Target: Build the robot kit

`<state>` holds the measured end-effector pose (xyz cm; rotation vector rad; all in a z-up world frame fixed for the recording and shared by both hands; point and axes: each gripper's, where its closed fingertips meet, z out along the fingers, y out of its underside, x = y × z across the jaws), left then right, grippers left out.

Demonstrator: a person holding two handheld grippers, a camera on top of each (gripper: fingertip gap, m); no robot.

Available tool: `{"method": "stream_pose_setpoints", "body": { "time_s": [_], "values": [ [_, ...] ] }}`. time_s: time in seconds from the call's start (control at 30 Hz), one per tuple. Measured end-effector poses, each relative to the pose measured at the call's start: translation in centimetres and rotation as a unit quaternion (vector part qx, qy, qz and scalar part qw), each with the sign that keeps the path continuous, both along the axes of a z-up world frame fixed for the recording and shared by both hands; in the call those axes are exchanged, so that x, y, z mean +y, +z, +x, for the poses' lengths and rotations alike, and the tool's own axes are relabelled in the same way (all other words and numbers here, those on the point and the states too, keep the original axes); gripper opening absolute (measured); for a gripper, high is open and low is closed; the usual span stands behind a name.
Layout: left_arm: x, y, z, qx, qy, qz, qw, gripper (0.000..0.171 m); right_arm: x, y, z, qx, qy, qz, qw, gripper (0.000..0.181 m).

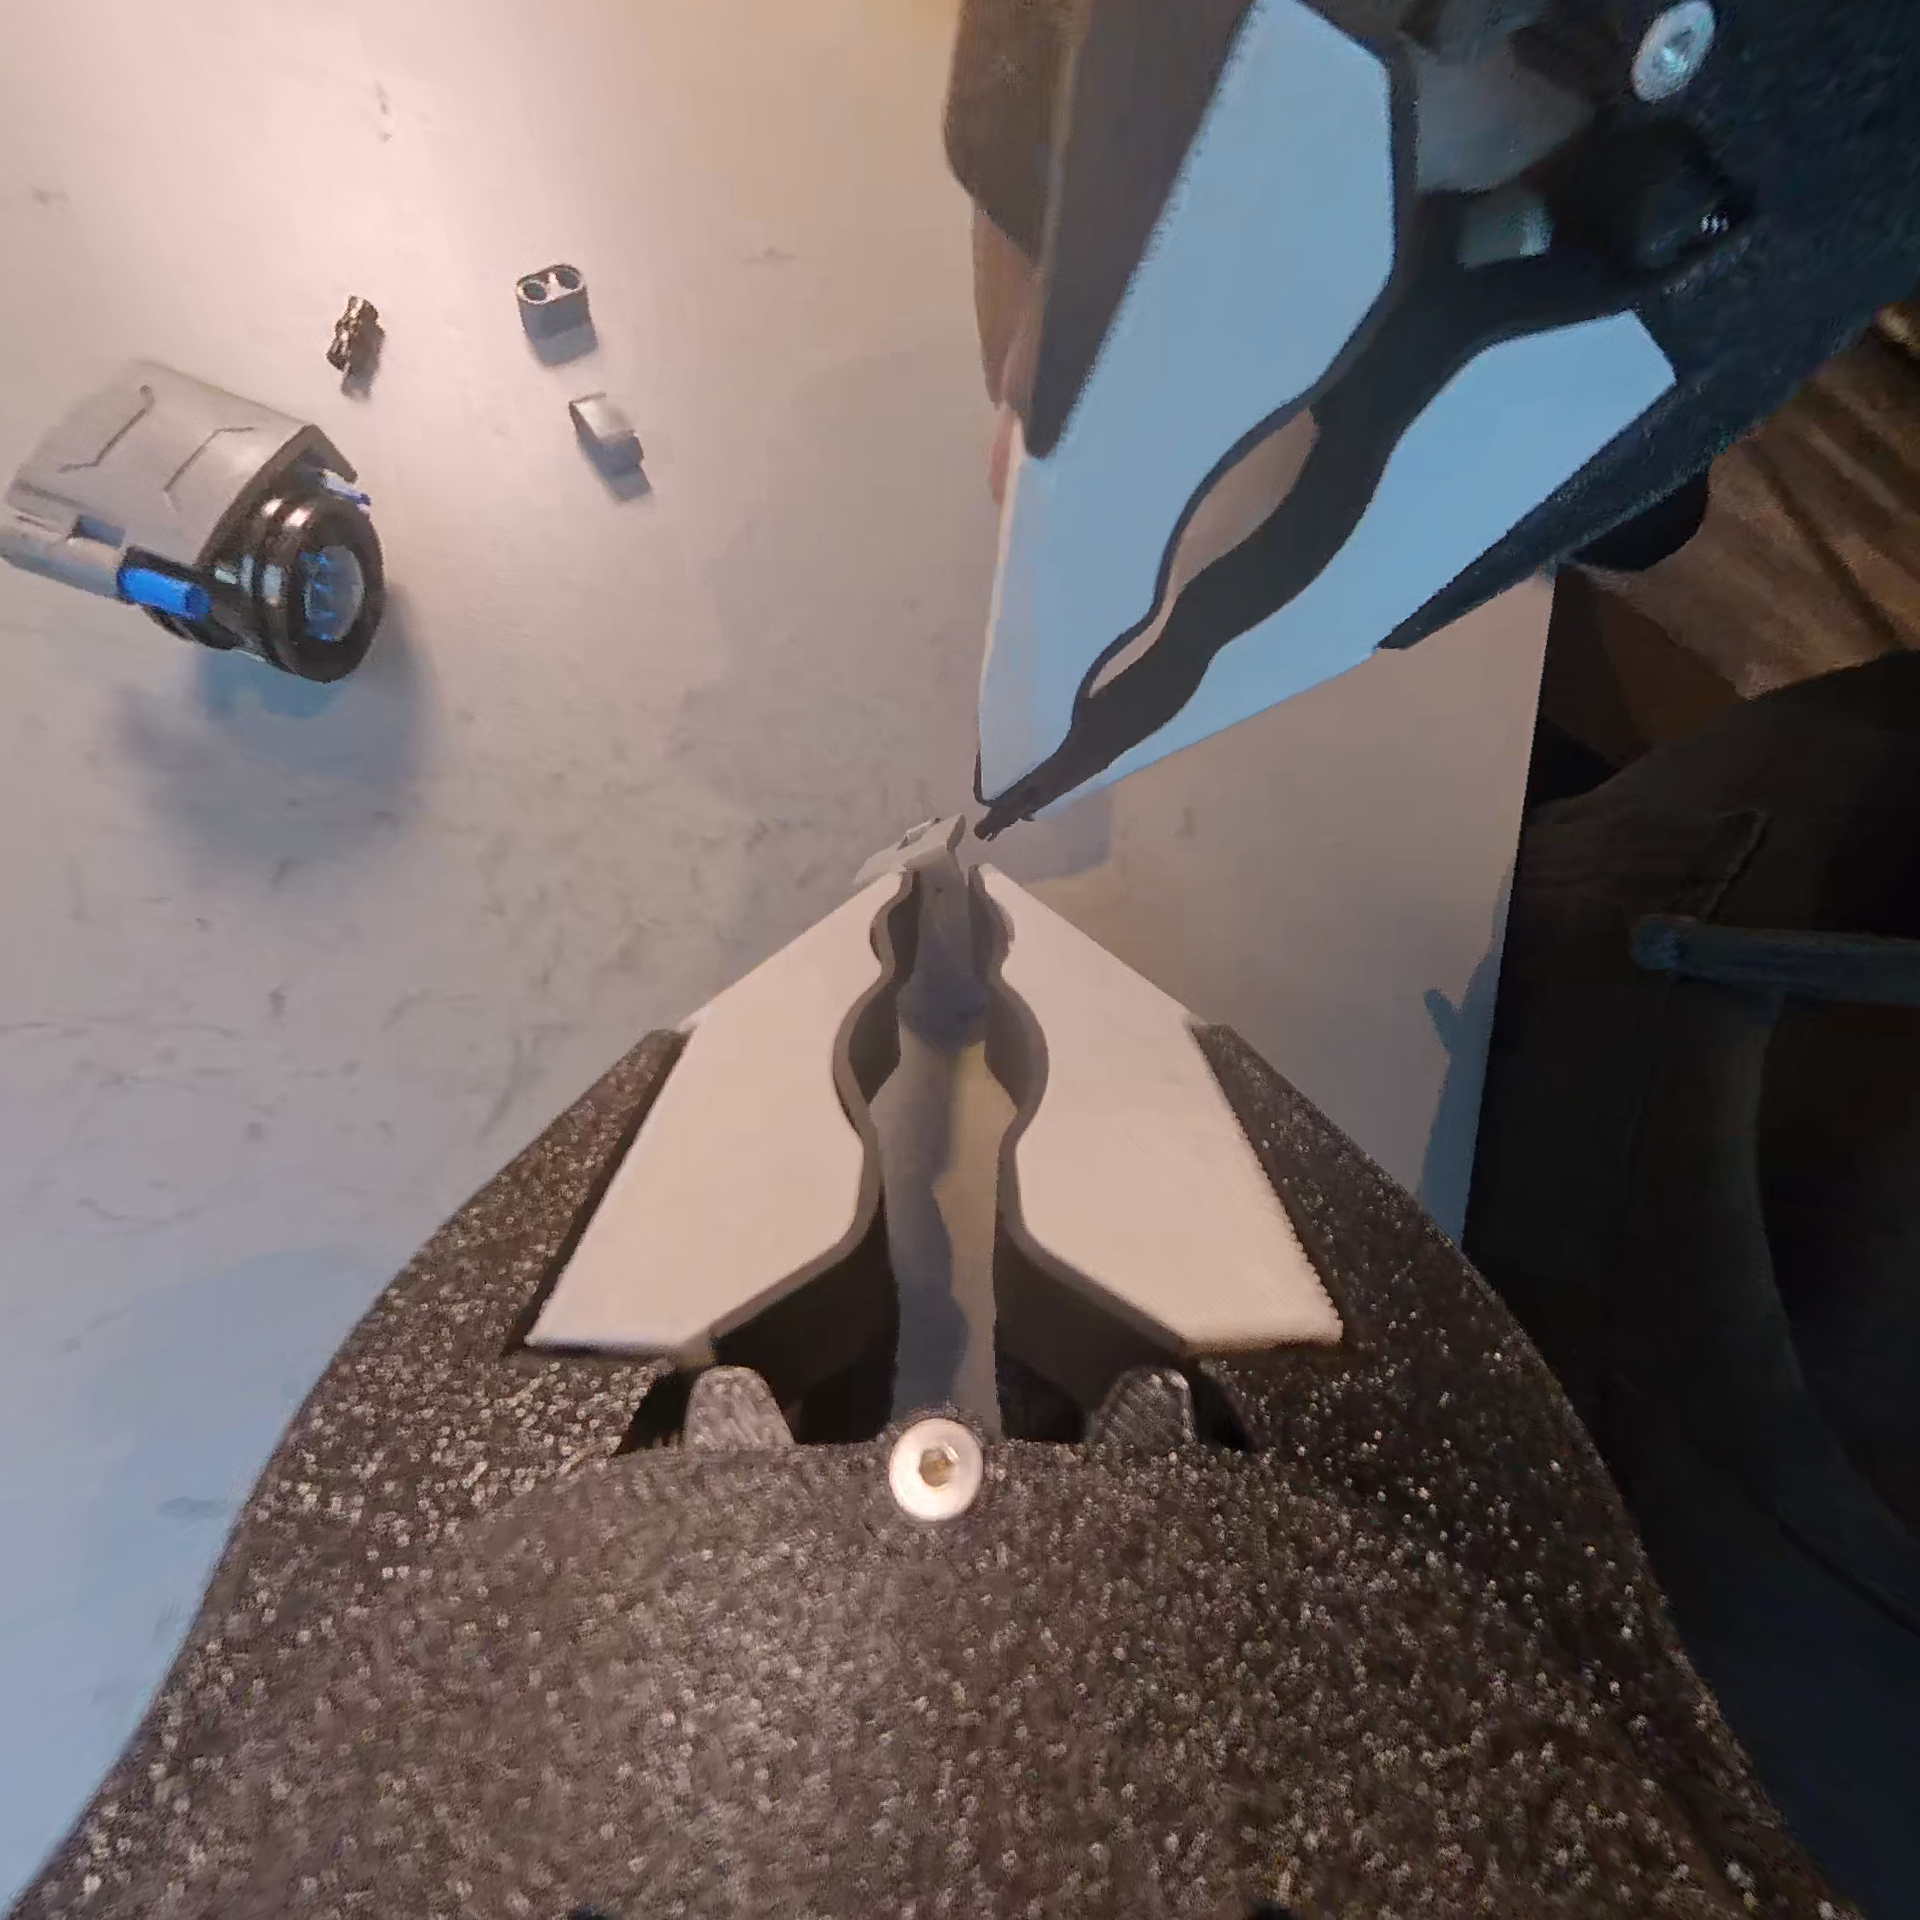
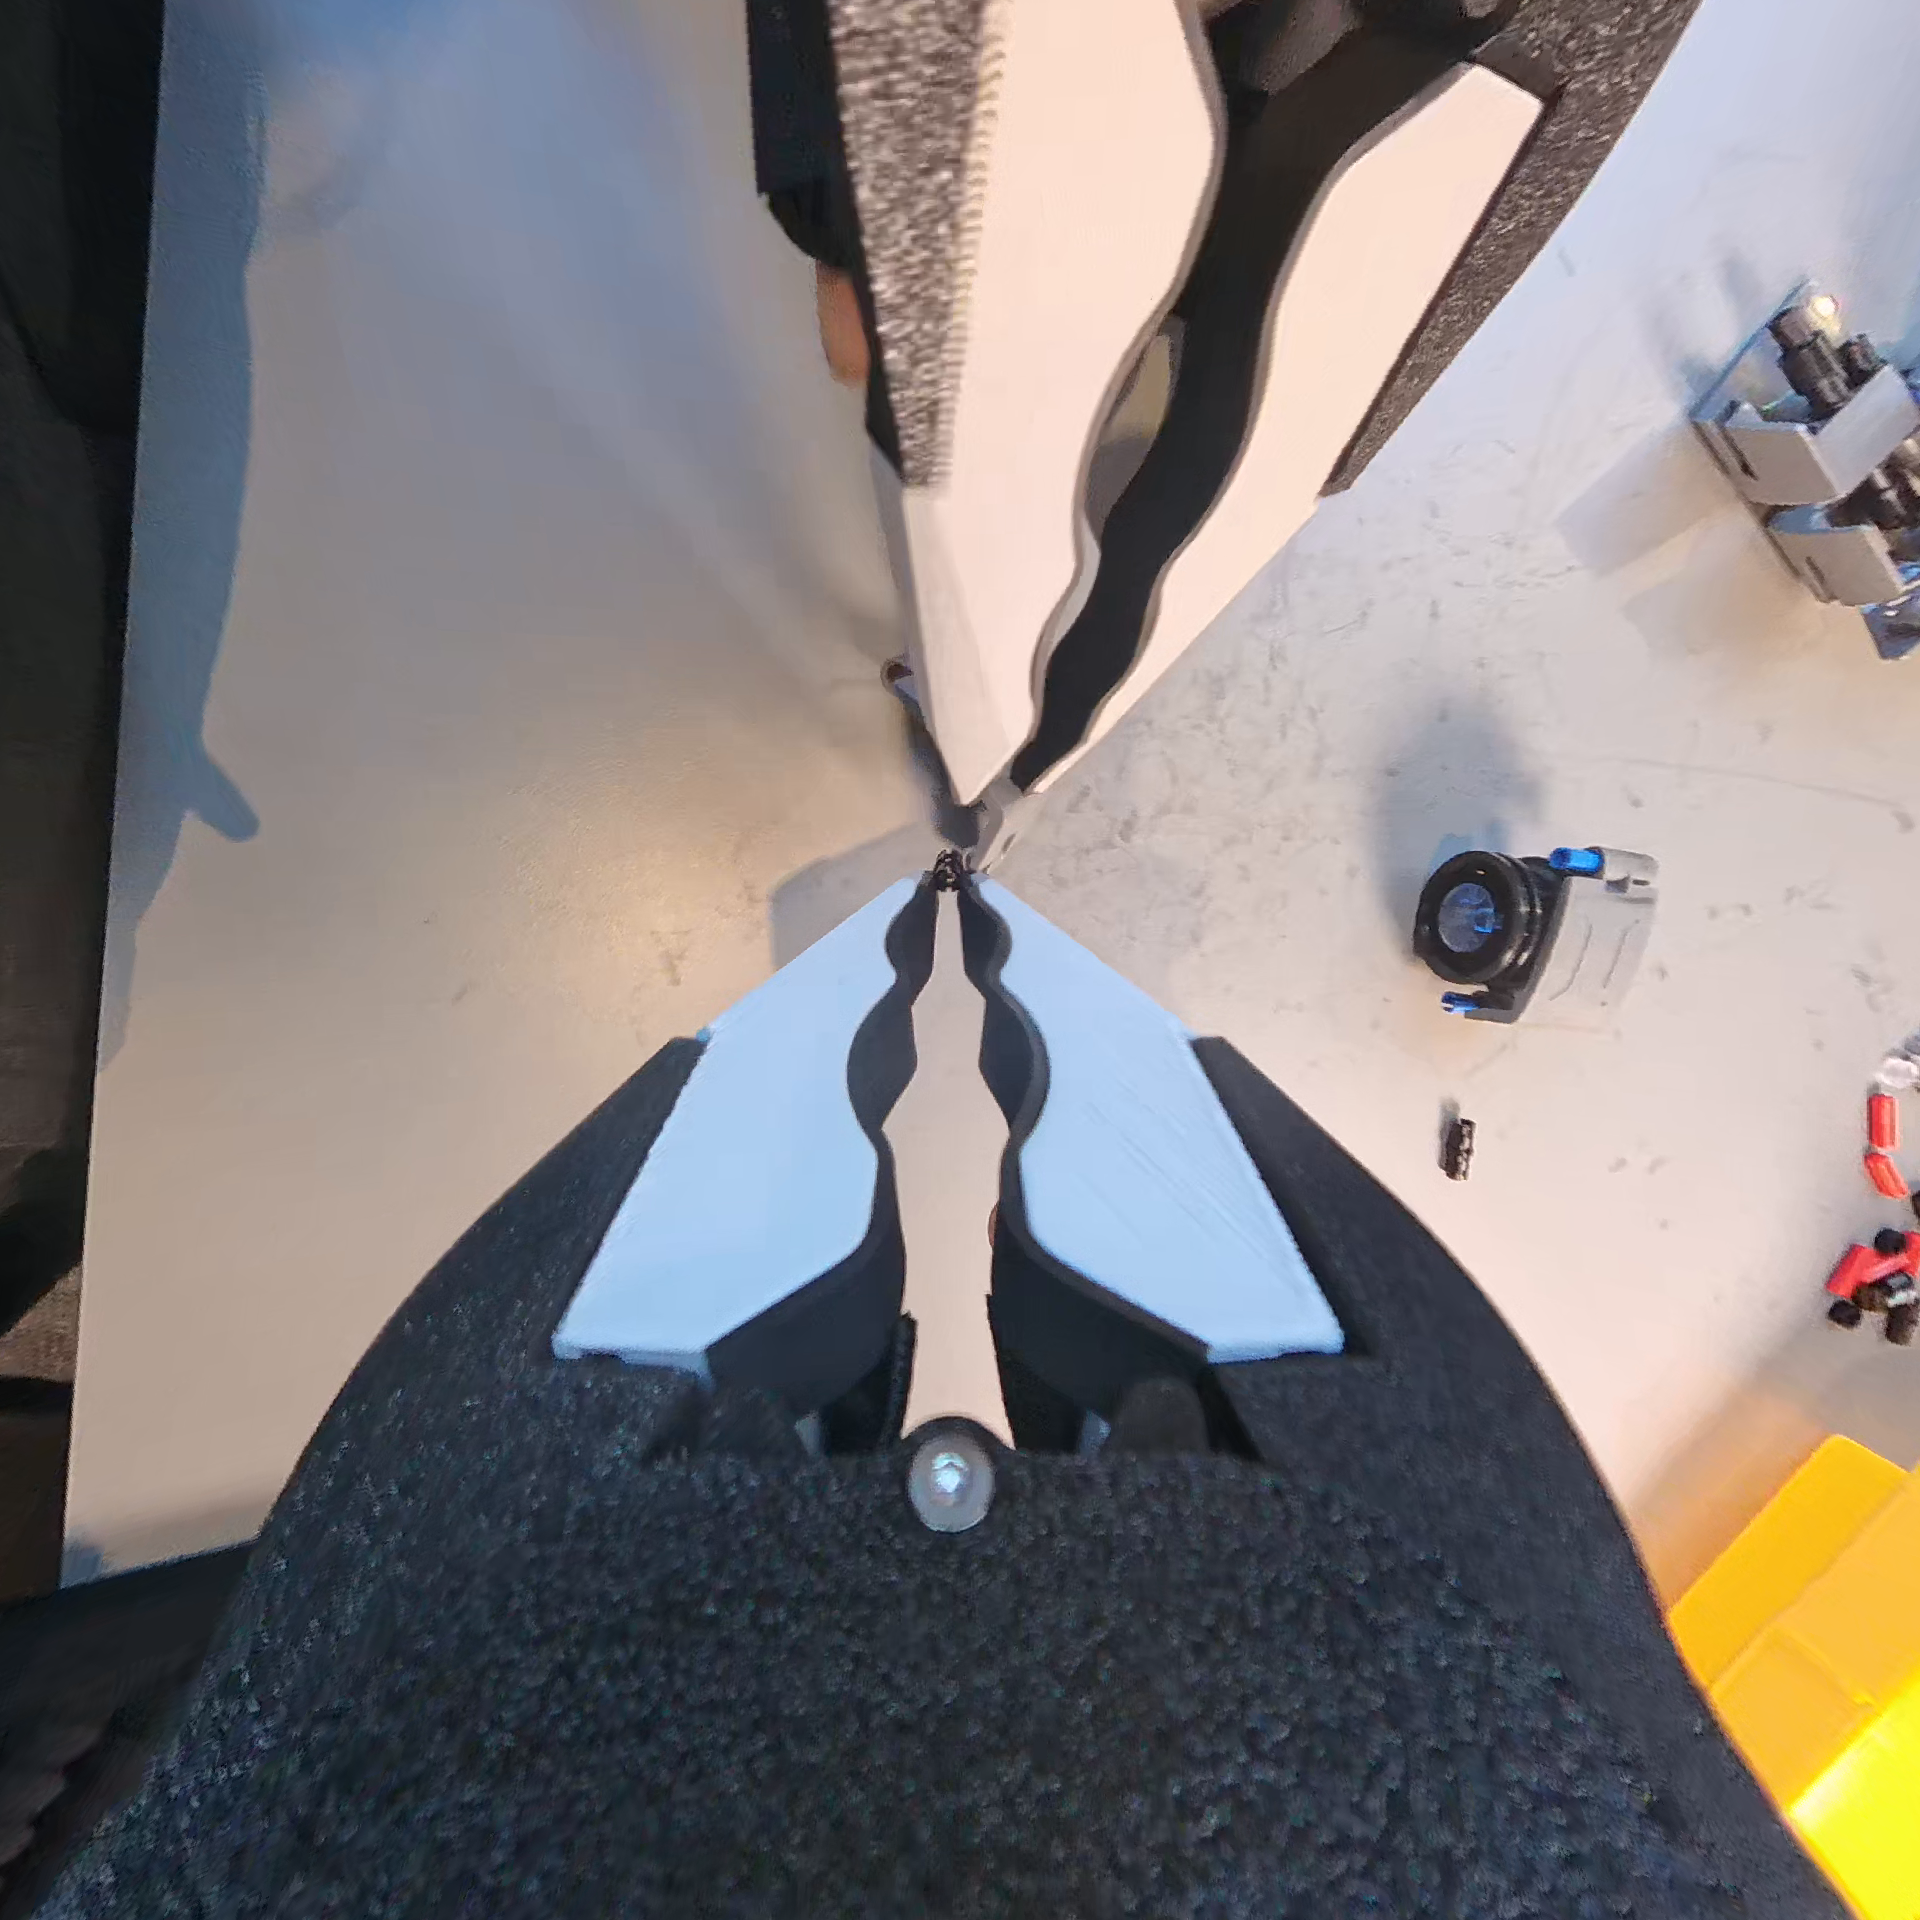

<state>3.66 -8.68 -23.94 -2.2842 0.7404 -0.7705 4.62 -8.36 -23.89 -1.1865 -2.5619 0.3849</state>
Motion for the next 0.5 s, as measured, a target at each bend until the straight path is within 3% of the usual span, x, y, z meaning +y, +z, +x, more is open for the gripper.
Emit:
{"method": "stream_pose_setpoints", "body": {
  "time_s": [0.17,0.5],
  "values": [
    [1.2,0.1,-1.6,-0.087,0.048,-0.077,0.992,0.001,0.4,0.4,-0.3,0.020,-0.021,0.006,1.000,0.003],
    [1.0,0.1,-1.5,-0.055,0.050,-0.056,0.996,0.001,0.6,0.7,-0.9,0.026,-0.045,-0.002,0.999,0.002]
  ]
}}
